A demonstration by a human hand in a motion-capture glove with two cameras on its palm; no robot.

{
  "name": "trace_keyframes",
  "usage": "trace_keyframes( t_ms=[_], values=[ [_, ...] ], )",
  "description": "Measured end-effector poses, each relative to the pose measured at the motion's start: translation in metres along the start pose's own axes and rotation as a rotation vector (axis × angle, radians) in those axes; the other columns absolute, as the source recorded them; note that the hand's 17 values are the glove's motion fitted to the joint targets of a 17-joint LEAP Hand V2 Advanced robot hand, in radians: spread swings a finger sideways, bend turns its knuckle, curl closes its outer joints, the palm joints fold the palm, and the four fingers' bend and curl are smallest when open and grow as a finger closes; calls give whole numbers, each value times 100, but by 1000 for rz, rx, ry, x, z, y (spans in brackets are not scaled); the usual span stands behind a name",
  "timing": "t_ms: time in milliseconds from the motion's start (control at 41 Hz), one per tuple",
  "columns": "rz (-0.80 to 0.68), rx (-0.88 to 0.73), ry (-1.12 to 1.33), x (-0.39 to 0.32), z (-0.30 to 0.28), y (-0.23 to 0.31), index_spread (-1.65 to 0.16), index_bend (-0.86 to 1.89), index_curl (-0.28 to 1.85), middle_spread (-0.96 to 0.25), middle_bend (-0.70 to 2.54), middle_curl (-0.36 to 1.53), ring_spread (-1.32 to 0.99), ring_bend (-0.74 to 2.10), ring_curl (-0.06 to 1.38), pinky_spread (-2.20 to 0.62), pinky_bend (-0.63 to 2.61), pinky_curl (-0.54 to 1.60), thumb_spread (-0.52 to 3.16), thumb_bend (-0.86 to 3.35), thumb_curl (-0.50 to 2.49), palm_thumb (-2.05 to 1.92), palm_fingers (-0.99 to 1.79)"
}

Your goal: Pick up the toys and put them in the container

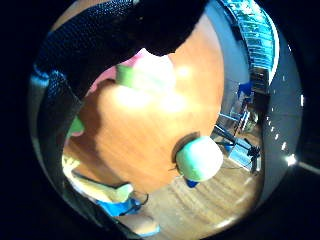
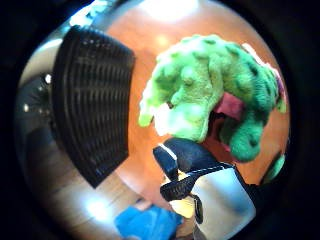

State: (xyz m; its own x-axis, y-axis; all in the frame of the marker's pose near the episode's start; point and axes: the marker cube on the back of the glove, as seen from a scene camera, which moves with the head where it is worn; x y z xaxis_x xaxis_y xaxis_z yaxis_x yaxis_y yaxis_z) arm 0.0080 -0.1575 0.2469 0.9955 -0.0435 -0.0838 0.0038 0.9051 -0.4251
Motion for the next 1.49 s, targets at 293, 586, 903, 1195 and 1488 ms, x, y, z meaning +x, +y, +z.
trace_keyframes(
  t_ms=[293, 586, 903, 1195, 1488],
  values=[
    [-37, -111, -19, -2, 27, -16, -26, 5, 13, 2, 15, 24, 3, 20, 20, 8, 114, 37, 110, -1, 28, 11, -24],
    [-10, -222, 124, -12, 35, -16, -27, -2, 5, -3, 44, 35, -7, 77, 36, 10, 92, 31, 118, 10, 32, 34, 4],
    [-20, -196, 203, -42, 32, 6, -31, 11, 1, -22, 108, 57, -35, 140, 52, 4, 73, 24, 136, 27, 40, 62, 58],
    [48, -9, 168, -4, 0, 31, -33, 20, 7, -32, 99, 60, -42, 141, 54, -11, 92, 31, 124, 31, 53, 79, 67],
    [222, 153, 41, 29, -77, 74, -34, 17, 11, -39, 82, 62, -46, 141, 54, -24, 115, 38, 109, 32, 64, 85, 57]
  ],
)
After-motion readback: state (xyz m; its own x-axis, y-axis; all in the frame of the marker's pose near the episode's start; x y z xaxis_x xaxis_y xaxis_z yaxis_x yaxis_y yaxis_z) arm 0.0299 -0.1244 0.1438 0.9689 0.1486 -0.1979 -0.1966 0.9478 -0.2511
